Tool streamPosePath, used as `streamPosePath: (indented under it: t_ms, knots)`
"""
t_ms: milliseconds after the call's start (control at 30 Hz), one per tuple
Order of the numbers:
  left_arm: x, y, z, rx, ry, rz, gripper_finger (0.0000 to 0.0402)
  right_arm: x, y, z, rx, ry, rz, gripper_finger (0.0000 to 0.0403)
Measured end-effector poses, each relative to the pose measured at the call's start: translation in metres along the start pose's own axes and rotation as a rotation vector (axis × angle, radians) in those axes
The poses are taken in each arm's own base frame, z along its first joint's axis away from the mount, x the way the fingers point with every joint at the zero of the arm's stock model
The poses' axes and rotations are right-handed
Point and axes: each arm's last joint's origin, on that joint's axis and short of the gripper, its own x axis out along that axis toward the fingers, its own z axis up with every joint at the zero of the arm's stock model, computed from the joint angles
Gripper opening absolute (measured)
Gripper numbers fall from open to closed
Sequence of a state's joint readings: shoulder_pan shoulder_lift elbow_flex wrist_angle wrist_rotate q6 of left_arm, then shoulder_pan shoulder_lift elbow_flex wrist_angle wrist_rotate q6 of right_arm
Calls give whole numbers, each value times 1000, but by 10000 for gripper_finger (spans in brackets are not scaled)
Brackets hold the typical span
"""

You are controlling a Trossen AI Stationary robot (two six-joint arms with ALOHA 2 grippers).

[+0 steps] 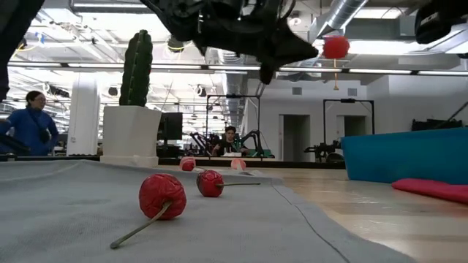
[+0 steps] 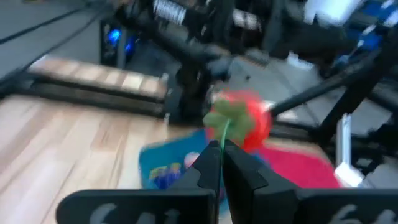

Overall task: Pick and placing Produce into tupperware
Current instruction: Put the red strawberry into the blue bin

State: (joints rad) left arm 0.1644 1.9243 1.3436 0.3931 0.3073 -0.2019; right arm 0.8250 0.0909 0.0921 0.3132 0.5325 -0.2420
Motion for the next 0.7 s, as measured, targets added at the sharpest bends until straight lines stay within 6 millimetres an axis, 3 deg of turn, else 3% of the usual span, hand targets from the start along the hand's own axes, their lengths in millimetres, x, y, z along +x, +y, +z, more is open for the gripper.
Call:
streamPosePath:
  t_ms: [100, 367, 533, 700]
  knots:
    - [19, 7, 3, -3, -5, -85, 0, -6, -2, 0, 27, -31, 125, 135]
    - [67, 25, -16, -130, 131, -90, 0, -4, -6, -6, -13, 20, 66, 133]
    - [82, 26, -21, -137, 155, -100, 0, -3, -9, -8, 11, 49, 43, 134]
    - [84, 22, -32, -148, 235, -110, 0, -3, -10, -12, 31, 83, 26, 132]
